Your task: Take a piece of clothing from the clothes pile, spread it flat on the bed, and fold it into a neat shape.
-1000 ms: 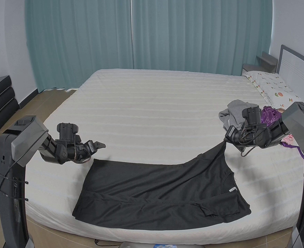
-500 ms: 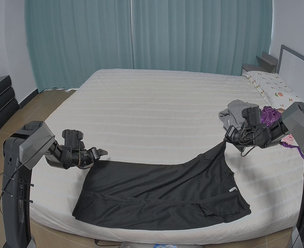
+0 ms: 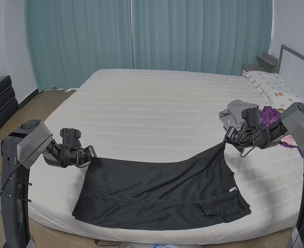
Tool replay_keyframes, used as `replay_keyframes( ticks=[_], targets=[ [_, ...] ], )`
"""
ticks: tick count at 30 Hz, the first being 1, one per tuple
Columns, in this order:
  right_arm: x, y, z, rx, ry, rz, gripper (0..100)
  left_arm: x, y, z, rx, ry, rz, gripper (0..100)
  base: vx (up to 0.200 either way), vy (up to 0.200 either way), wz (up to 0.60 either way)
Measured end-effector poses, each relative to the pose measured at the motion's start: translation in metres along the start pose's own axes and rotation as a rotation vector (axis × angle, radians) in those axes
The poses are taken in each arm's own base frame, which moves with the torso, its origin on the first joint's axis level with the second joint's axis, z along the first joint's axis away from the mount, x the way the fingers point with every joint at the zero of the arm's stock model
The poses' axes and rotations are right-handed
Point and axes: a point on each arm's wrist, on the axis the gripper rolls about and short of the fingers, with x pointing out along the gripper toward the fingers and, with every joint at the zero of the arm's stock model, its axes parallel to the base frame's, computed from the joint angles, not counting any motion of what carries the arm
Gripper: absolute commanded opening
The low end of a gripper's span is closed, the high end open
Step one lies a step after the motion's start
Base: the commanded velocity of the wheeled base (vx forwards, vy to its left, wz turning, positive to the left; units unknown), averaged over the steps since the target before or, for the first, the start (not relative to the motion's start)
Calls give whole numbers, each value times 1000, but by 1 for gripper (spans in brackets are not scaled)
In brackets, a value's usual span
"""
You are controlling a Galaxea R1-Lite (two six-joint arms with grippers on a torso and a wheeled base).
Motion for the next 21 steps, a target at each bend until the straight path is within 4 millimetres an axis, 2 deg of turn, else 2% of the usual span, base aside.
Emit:
replay_keyframes(
  ticks=[10, 16, 21],
  targets=[
    [1, 3, 1, -7, -20, 17, 0, -28, 0, 20, -16, -65, 18, 0, 0, 0, 0],
    [4, 11, 6, -23, -114, 61, 0, -46, -2, 34, -24, -106, 14, 0, 0, 0, 0],
    [8, 10, 4, -28, -138, 57, 0, -58, -1, 40, -31, -123, 15, 0, 0, 0, 0]
  ],
)
